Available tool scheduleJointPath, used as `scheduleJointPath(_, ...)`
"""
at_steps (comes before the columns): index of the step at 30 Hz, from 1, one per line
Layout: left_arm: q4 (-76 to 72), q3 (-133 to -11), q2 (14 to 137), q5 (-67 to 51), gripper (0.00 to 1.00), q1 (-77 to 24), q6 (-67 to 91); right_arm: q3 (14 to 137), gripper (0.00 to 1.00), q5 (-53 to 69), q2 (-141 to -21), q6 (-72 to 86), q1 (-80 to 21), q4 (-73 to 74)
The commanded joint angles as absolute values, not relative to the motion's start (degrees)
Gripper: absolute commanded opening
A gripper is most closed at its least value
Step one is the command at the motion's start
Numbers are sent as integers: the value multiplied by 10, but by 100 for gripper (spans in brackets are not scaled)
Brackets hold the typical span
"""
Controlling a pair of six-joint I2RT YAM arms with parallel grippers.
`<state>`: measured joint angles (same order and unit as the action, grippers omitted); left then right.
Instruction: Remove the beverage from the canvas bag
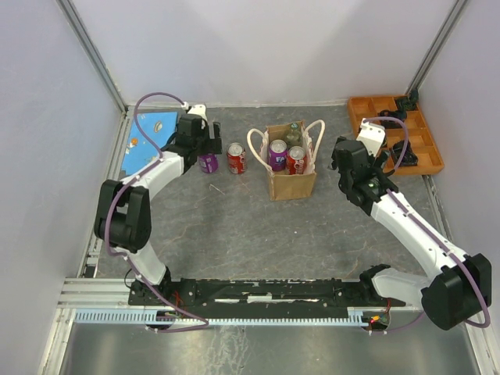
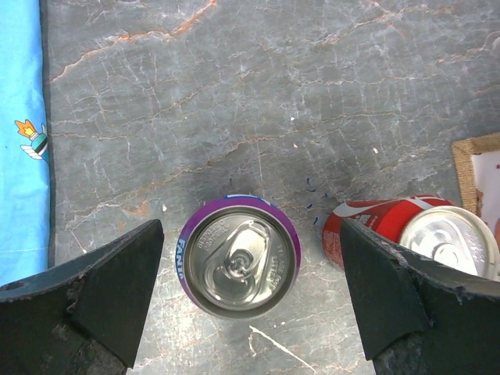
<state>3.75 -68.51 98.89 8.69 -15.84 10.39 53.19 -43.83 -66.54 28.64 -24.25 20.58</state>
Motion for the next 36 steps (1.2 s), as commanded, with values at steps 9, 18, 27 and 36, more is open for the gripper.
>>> scheduleJointPath(9,-10,-770,839,-66,95,-219,24,560,98,-478,-644,296,-236,202)
scheduleJointPath(18,22,-855,907,-187,98,-348,-87,565,98,-498,-626,349,-217,246)
scheduleJointPath(27,85,-958,1054,-170,76,-401,-80,577,97,-514,-595,339,-214,275)
scheduleJointPath(36,186,-1088,1177,-114,76,-426,-85,599,97,-525,-573,324,-214,288)
